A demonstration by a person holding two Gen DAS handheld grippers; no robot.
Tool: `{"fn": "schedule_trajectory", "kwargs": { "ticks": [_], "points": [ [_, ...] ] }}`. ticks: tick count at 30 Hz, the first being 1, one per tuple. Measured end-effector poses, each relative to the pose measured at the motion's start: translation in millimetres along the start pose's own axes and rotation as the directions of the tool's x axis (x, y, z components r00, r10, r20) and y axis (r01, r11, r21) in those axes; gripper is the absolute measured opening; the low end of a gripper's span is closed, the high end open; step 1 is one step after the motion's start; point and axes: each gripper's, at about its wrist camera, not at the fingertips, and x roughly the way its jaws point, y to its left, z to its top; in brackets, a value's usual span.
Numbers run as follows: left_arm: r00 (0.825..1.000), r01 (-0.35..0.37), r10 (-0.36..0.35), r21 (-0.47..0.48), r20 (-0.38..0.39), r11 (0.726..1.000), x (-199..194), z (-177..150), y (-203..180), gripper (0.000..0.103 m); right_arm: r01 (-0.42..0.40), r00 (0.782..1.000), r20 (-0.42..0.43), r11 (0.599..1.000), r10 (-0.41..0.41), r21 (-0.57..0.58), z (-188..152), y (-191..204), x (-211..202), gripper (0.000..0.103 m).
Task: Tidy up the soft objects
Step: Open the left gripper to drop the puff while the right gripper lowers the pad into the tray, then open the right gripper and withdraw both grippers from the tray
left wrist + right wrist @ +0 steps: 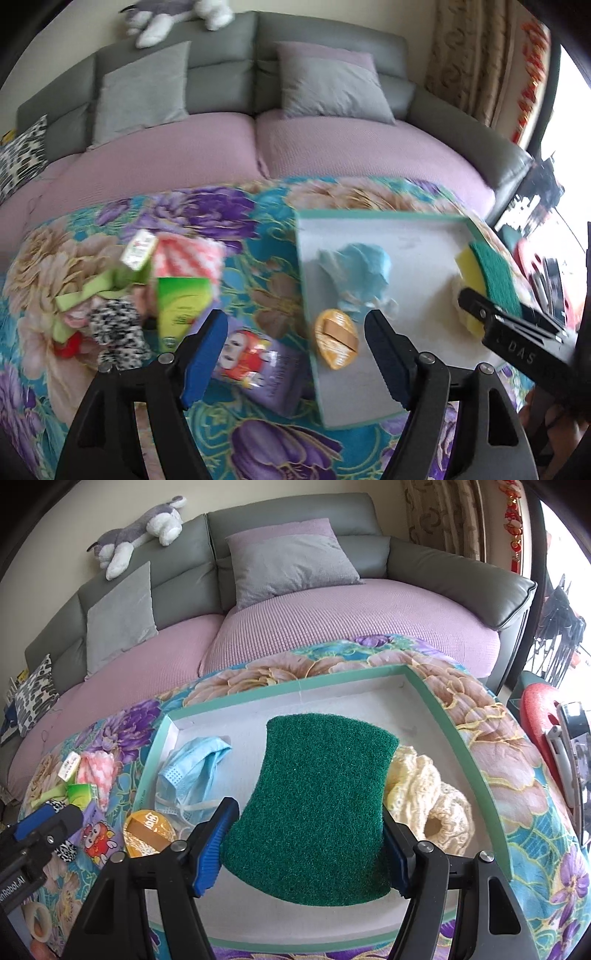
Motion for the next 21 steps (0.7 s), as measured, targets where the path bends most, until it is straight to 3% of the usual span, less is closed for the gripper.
{"fn": "schedule_trajectory", "kwargs": {
  "ticks": [12, 15, 16, 17, 21],
  "points": [
    [0.998, -0.053, 0.052, -0.055, -0.02, 0.997, 8.6, -0.3, 21.2, 0.079, 0.058, 0.998, -0.026, 0.998, -0.059, -0.036, -3.3, 4.3, 15.7, 0.075],
    [0.998, -0.053, 0.052, -0.052, -0.023, 0.997, 9.8, -1.4, 20.6, 0.079, 0.094, 0.995, -0.021, 0.994, -0.095, -0.048, -2.6, 5.0, 13.6, 0.087],
    [0.998, -0.052, 0.051, -0.05, -0.024, 0.997, 9.8, -1.7, 20.4, 0.079, 0.098, 0.995, -0.015, 0.994, -0.099, -0.04, -2.2, 4.3, 12.0, 0.098],
    [0.998, -0.051, 0.05, -0.048, -0.025, 0.998, 10.3, -1.8, 20.2, 0.079, 0.094, 0.995, -0.011, 0.995, -0.094, -0.032, -1.6, 3.2, 10.6, 0.103],
    [0.998, -0.053, 0.052, -0.044, -0.025, 0.998, 10.1, -1.5, 19.7, 0.079, 0.097, 0.995, -0.016, 0.995, -0.098, -0.024, 0.2, 2.6, 7.9, 0.103]
  ]
}}
